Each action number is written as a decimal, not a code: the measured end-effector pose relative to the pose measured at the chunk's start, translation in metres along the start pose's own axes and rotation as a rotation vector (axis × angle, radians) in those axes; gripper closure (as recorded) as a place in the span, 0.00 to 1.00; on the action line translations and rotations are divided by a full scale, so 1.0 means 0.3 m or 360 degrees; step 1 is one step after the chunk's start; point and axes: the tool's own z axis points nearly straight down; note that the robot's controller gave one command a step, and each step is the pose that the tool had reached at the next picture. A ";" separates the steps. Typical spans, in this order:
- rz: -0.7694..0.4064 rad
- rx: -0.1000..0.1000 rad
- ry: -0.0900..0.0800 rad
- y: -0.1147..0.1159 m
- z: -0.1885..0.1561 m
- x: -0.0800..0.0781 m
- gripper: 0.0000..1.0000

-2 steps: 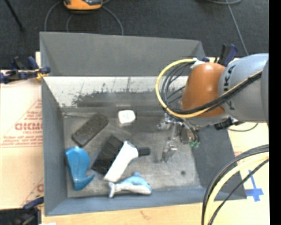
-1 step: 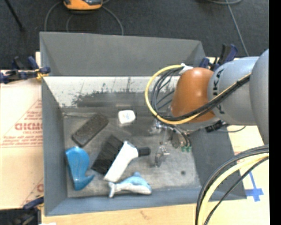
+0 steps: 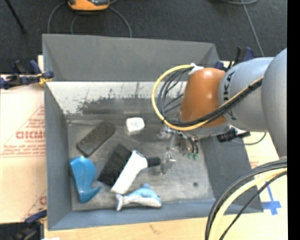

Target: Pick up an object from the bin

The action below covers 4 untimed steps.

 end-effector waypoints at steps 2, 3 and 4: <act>-0.0500 0.0007 -0.0005 0.122 0.077 -0.031 1.00; -0.0500 0.0007 -0.0005 0.122 0.077 -0.031 1.00; -0.0499 0.0007 -0.0004 0.121 0.070 -0.029 1.00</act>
Offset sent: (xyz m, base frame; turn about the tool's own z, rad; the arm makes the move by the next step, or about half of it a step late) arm 0.0090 0.0397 -0.0276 -0.3157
